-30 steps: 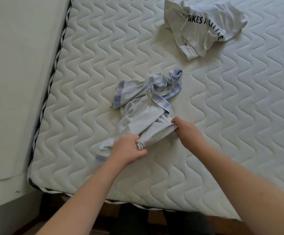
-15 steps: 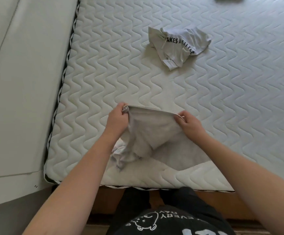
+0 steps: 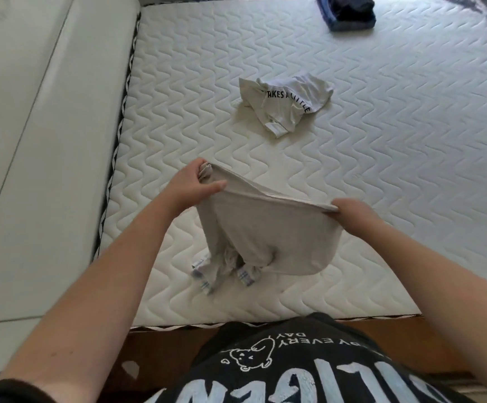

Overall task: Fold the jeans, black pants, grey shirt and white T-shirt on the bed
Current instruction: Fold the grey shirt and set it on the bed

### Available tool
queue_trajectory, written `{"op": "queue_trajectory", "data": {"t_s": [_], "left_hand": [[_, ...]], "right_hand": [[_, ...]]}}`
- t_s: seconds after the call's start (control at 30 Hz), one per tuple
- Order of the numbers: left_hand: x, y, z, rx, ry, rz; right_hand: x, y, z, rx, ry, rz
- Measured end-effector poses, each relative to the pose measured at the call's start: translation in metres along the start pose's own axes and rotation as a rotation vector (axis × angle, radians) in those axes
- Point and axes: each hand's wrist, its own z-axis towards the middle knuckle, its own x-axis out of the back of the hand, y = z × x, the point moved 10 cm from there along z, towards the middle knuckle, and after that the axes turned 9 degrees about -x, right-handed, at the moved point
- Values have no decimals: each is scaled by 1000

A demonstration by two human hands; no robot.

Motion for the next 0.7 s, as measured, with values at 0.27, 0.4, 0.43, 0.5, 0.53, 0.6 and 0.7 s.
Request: {"op": "queue_trajectory", "data": {"t_s": [0.27,0.4,0.43,0.5,0.53,0.6,0.7], "left_hand": [[46,23,19,-164,-60,397],[87,57,33,-237,7,429],[97,66,37,-251,33,442],[116,79,43,-270,83,478],[124,84,44,-277,106,493],[135,88,46,-282,144,519],[132,77,43,-257,136,611]], "right_hand": [[112,-9,-22,85,341,85],[179,-21,-42,177,491,142],[195,-23,-46,212,522,141],[216,-23,-49,240,553,130],[223,-20,-50,236,557,119],[228,-10,-48,209,559,70],[214,8,-40,97,509,-24]]}}
